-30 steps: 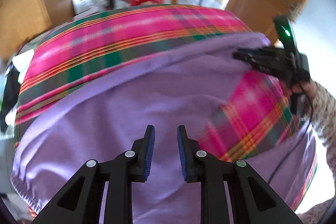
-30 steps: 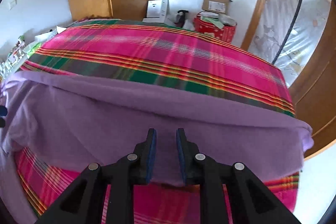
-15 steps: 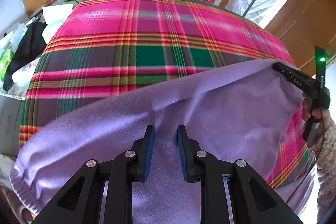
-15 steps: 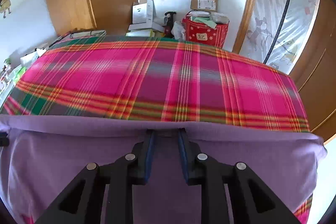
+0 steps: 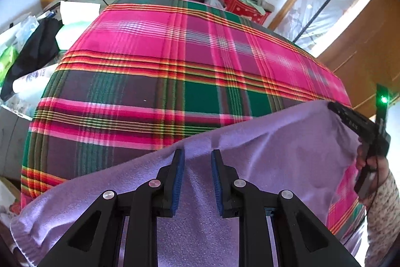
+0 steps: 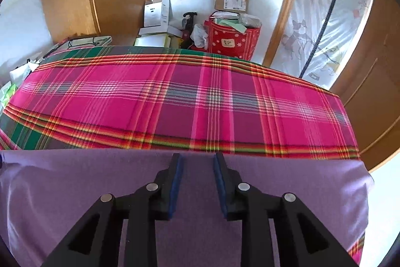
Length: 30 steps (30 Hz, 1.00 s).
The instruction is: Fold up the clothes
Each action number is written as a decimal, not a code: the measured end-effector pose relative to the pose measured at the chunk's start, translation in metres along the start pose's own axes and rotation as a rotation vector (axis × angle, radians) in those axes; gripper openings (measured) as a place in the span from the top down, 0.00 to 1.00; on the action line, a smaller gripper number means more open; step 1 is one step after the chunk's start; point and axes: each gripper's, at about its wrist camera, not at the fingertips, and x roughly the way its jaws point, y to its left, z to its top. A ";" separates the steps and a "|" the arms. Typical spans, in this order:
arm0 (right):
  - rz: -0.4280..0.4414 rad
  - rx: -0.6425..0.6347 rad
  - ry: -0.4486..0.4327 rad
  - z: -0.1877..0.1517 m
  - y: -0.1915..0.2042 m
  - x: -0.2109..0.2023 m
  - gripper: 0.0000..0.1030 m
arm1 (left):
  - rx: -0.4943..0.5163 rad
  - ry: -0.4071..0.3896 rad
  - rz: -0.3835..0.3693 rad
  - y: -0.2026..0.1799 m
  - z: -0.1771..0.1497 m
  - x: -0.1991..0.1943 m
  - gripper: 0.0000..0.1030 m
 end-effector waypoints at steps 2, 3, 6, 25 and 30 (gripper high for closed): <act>0.025 0.003 -0.014 -0.004 0.002 -0.012 0.74 | -0.025 -0.001 0.006 0.005 0.000 -0.003 0.78; 0.038 -0.001 -0.025 -0.007 0.005 -0.020 0.74 | -0.039 -0.001 0.010 0.007 0.000 -0.004 0.78; 0.072 -0.031 -0.042 -0.019 0.015 -0.044 0.74 | -0.061 -0.012 0.035 0.014 -0.005 -0.016 0.78; 0.296 -0.253 -0.043 -0.096 0.128 -0.150 0.71 | -0.140 -0.057 0.144 0.097 -0.095 -0.135 0.78; 0.373 -0.304 -0.045 -0.106 0.164 -0.174 0.68 | -0.148 -0.027 0.141 0.111 -0.123 -0.146 0.77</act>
